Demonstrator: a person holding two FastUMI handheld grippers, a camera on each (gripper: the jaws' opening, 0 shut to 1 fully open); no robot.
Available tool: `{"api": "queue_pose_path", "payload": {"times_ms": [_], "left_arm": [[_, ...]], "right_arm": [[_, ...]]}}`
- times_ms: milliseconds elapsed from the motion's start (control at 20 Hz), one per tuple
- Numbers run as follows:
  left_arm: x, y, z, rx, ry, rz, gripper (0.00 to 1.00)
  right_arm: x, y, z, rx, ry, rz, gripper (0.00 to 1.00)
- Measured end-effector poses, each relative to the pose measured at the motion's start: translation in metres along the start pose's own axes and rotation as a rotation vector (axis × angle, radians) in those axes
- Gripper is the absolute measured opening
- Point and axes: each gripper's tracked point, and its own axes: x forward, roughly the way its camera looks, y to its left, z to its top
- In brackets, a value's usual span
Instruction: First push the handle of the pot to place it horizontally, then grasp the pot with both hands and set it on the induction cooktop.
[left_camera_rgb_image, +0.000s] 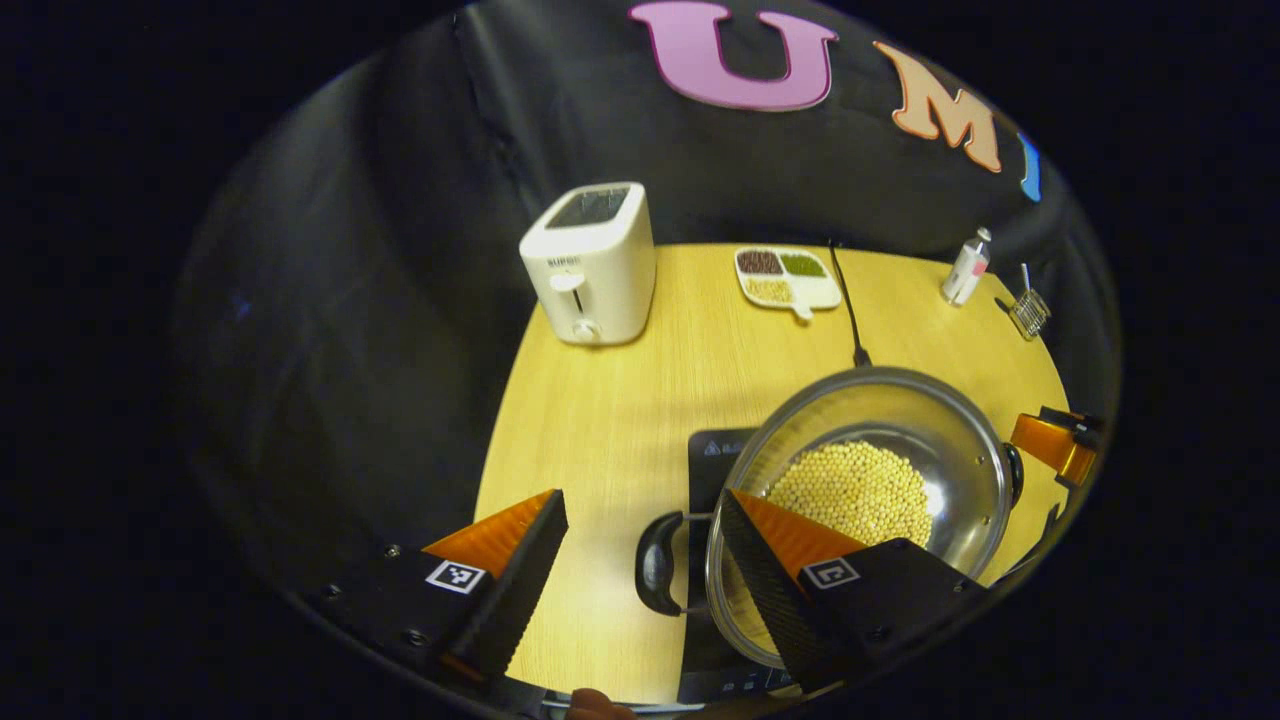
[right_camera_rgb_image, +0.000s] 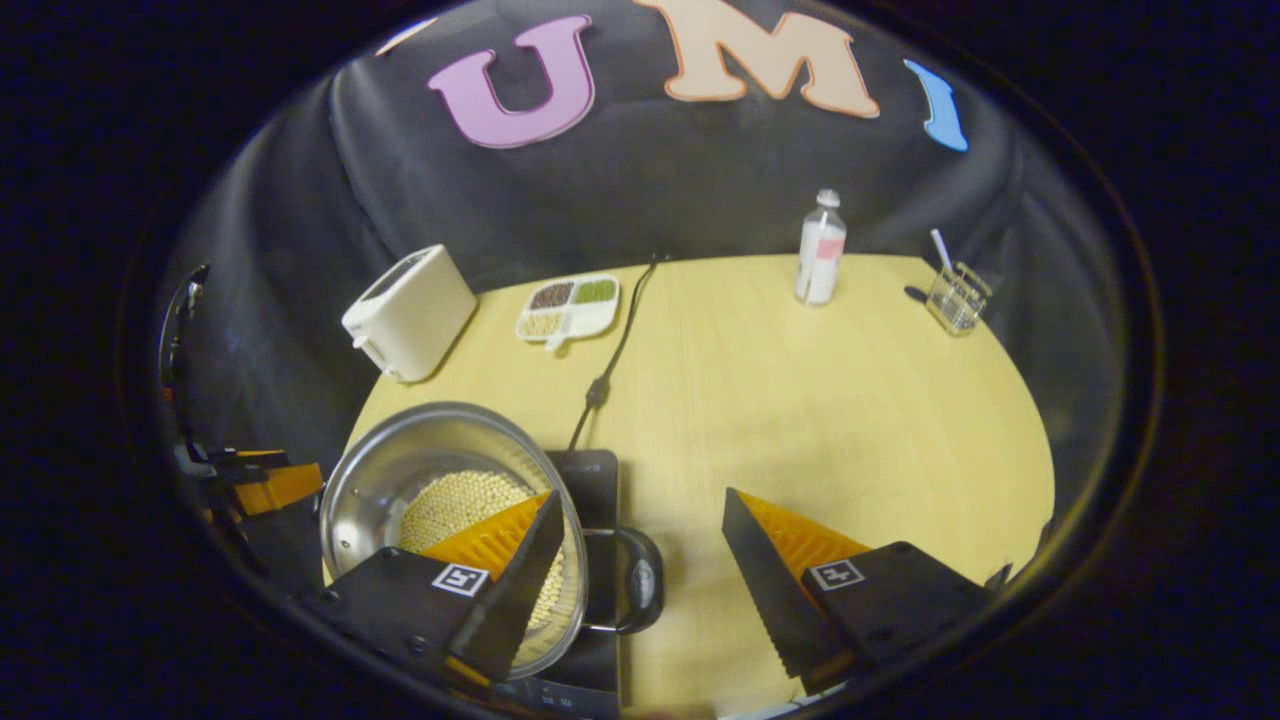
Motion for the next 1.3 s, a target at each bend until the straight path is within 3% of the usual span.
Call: {"api": "queue_pose_path", "payload": {"times_ms": [50,100,350,550,900,950,1000,1050,1150,1250,1300], "left_arm": [[-0.006,-0.003,0.015,-0.002,-0.064,0.004,0.99],[-0.013,-0.005,0.028,-0.004,-0.123,0.013,0.99],[-0.068,-0.036,0.097,-0.006,-0.391,0.053,0.99],[-0.127,-0.084,0.152,-0.057,-0.582,0.036,0.98],[-0.199,-0.153,0.195,-0.144,-0.731,0.019,0.98],[-0.205,-0.162,0.197,-0.152,-0.746,0.025,0.98],[-0.215,-0.172,0.198,-0.159,-0.763,0.027,1.00],[-0.227,-0.182,0.197,-0.164,-0.789,0.026,1.00],[-0.251,-0.201,0.197,-0.169,-0.840,0.026,0.99],[-0.273,-0.215,0.199,-0.169,-0.883,0.047,0.98],[-0.283,-0.223,0.201,-0.170,-0.904,0.054,0.99]], "right_arm": [[-0.006,-0.002,0.012,-0.010,-0.042,0.001,0.94],[-0.013,-0.004,0.026,-0.019,-0.089,0.002,1.00],[-0.059,-0.019,0.090,-0.079,-0.311,0.002,1.00],[-0.105,-0.043,0.142,-0.132,-0.462,-0.001,1.00],[-0.172,-0.088,0.198,-0.152,-0.643,0.049,0.99],[-0.180,-0.096,0.201,-0.155,-0.656,0.051,0.93],[-0.189,-0.105,0.202,-0.155,-0.669,0.055,0.93],[-0.195,-0.113,0.204,-0.152,-0.681,0.061,0.99],[-0.208,-0.131,0.211,-0.144,-0.707,0.072,0.99],[-0.226,-0.151,0.220,-0.136,-0.743,0.075,0.93],[-0.235,-0.161,0.225,-0.135,-0.762,0.076,0.99]]}}
